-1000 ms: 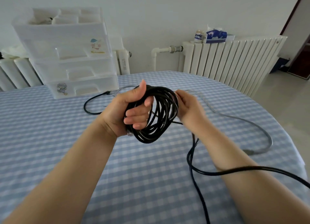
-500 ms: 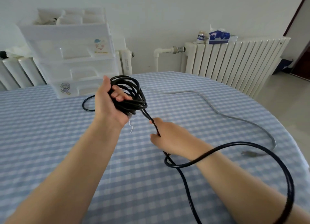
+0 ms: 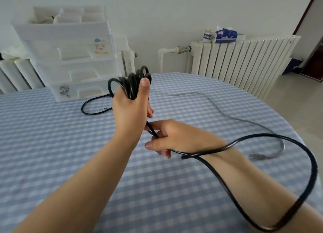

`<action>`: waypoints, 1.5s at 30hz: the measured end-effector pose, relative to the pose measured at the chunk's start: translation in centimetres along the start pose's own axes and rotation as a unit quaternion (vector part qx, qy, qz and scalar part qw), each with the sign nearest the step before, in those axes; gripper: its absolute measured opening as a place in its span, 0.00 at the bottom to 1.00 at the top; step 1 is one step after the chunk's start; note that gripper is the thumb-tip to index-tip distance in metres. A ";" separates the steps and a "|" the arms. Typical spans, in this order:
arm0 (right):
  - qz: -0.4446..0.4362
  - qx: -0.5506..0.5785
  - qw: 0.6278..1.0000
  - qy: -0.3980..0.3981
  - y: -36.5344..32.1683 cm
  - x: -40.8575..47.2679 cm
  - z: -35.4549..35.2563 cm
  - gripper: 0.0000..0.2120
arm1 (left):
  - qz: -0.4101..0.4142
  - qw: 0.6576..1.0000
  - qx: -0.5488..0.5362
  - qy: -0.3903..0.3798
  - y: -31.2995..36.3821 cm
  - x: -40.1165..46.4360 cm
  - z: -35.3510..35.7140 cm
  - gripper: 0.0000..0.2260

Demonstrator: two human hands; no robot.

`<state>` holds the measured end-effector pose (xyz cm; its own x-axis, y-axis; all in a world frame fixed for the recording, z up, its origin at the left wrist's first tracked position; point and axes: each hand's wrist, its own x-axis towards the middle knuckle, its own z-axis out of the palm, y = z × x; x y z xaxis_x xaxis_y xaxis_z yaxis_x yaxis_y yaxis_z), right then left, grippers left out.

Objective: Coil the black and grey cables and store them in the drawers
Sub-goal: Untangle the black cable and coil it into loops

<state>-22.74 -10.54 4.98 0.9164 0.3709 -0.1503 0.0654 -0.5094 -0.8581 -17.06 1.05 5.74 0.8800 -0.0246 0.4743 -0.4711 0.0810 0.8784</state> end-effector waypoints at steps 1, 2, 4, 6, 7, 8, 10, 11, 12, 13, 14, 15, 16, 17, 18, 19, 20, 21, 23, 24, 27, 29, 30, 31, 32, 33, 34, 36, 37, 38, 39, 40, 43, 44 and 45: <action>-0.005 0.021 0.999 -0.031 -0.1 -0.3 -0.2 0.24 | 0.013 0.999 0.029 -0.008 -0.1 -0.1 0.1 0.24; -0.009 0.039 0.998 -0.053 -0.1 -0.4 -0.3 0.22 | 0.025 0.998 0.059 -0.015 -0.2 -0.1 0.0 0.23; -0.010 0.056 0.997 -0.050 -0.2 -0.5 -0.4 0.18 | 0.046 0.989 0.136 -0.034 -1.1 0.1 -0.3 0.22; -0.011 0.061 0.998 -0.016 -0.1 -0.5 -0.5 0.14 | 0.063 0.973 0.212 -0.068 -1.9 0.6 -0.6 0.26; -0.007 0.065 0.998 -0.002 0.0 -0.5 -0.5 0.12 | 0.072 0.963 0.245 -0.090 -2.3 0.8 -0.8 0.27; 0.001 0.072 0.997 0.008 0.1 -0.5 -0.7 0.12 | 0.082 0.951 0.275 -0.114 -2.5 1.1 -0.8 0.26; 0.016 0.078 0.997 0.015 0.1 -0.7 -1.1 0.10 | 0.105 0.926 0.325 -0.161 -2.6 1.3 -0.8 0.24; 0.019 0.085 0.996 0.019 0.0 -0.8 -1.3 0.08 | 0.111 0.917 0.335 -0.187 -2.7 1.4 -0.8 0.24; 0.021 0.099 0.994 0.026 0.0 -0.9 -1.6 0.05 | 0.110 0.912 0.330 -0.218 -2.8 1.3 -0.9 0.27; 0.022 0.121 0.992 0.036 0.0 -1.0 -1.9 0.02 | 0.102 0.911 0.313 -0.249 -2.9 1.2 -0.9 0.30; 0.025 0.145 0.988 0.047 0.1 -1.0 -2.2 0.03 | 0.087 0.912 0.290 -0.277 -3.0 1.0 -0.9 0.32; 0.031 0.177 0.982 0.055 0.3 -0.9 -2.4 0.04 | 0.068 0.912 0.270 -0.301 -3.1 1.0 -1.0 0.33; 0.038 0.216 0.974 0.057 0.5 -0.9 -2.7 0.04 | 0.050 0.910 0.257 -0.321 -3.1 0.9 -1.0 0.35; 0.042 0.260 0.963 0.053 0.7 -0.8 -2.8 0.04 | 0.036 0.908 0.248 -0.335 -2.9 1.0 -1.1 0.36; 0.040 0.307 0.950 0.049 1.0 -0.6 -2.9 0.05 | 0.024 0.907 0.240 -0.346 -2.7 1.2 -1.2 0.36; 0.039 0.348 0.935 0.048 1.2 -0.4 -2.8 0.08 | 0.014 0.904 0.234 -0.357 -2.5 1.4 -1.3 0.37; 0.040 0.380 0.923 0.048 1.3 -0.2 -2.8 0.10 | 0.007 0.900 0.229 -0.370 -2.3 1.6 -1.5 0.37; 0.042 0.404 0.912 0.046 1.3 -0.1 -2.7 0.11 | 0.002 0.897 0.222 -0.382 -2.1 1.8 -1.7 0.36; 0.051 0.432 0.900 0.030 1.3 0.2 -2.7 0.09 | 0.000 0.895 0.206 -0.395 -1.9 1.8 -1.9 0.34; 0.056 0.434 0.899 0.016 1.3 0.2 -2.7 0.07 | -0.003 0.895 0.200 -0.399 -1.9 1.8 -1.9 0.35; 0.055 0.442 0.895 -0.038 1.7 0.2 -3.0 0.06 | -0.020 0.887 0.196 -0.418 -1.7 1.8 -1.6 0.42; 0.061 0.470 0.880 -0.030 2.2 0.0 -3.3 0.08 | -0.025 0.877 0.193 -0.439 -1.8 2.0 -1.4 0.38; 0.061 0.476 0.877 -0.024 2.3 -0.1 -3.4 0.08 | -0.029 0.872 0.188 -0.451 -1.8 2.2 -1.4 0.34; 0.058 0.477 0.877 -0.023 2.5 -0.1 -3.5 0.09 | -0.037 0.866 0.186 -0.463 -1.8 2.3 -1.5 0.31; 0.055 0.472 0.880 -0.024 2.5 -0.1 -3.5 0.09 | -0.046 0.860 0.188 -0.472 -1.7 2.4 -1.6 0.27; 0.050 0.463 0.885 -0.025 2.6 -0.1 -3.5 0.11 | -0.050 0.856 0.196 -0.475 -1.6 2.4 -1.7 0.23; 0.046 0.451 0.891 -0.024 2.8 0.0 -3.6 0.13 | -0.047 0.854 0.214 -0.473 -1.5 2.4 -1.6 0.20; 0.043 0.421 0.906 -0.021 3.0 -0.1 -3.8 0.16 | -0.020 0.846 0.286 -0.449 -1.8 2.5 -1.5 0.19; 0.037 0.410 0.911 -0.027 3.2 -0.2 -4.0 0.18 | 0.002 0.841 0.331 -0.428 -2.1 2.7 -1.5 0.19; 0.026 0.410 0.911 -0.041 3.5 -0.2 -4.1 0.21 | 0.016 0.836 0.370 -0.404 -2.5 2.9 -1.6 0.20; 0.012 0.419 0.906 -0.058 3.8 -0.1 -4.3 0.25 | 0.024 0.834 0.401 -0.378 -2.7 3.2 -1.9 0.21; 0.001 0.429 0.900 -0.073 4.0 -0.1 -4.5 0.30 | 0.029 0.832 0.429 -0.351 -2.9 3.5 -2.2 0.22; -0.031 0.416 0.902 -0.107 4.5 -0.2 -5.1 0.43 | 0.037 0.830 0.492 -0.261 -2.7 4.0 -2.9 0.17; -0.041 0.389 0.914 -0.112 4.3 -0.6 -5.3 0.43 | 0.037 0.829 0.508 -0.230 -2.5 4.0 -3.1 0.14; -0.044 0.335 0.935 -0.109 3.9 -0.9 -5.4 0.40 | 0.041 0.830 0.517 -0.205 -2.3 4.1 -3.2 0.13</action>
<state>-21.19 -17.10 4.43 0.8124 0.5749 -0.0975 -0.1912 0.1047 -0.9760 -12.19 3.96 5.43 0.8481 -0.4147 0.3297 -0.5142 -0.7940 0.3241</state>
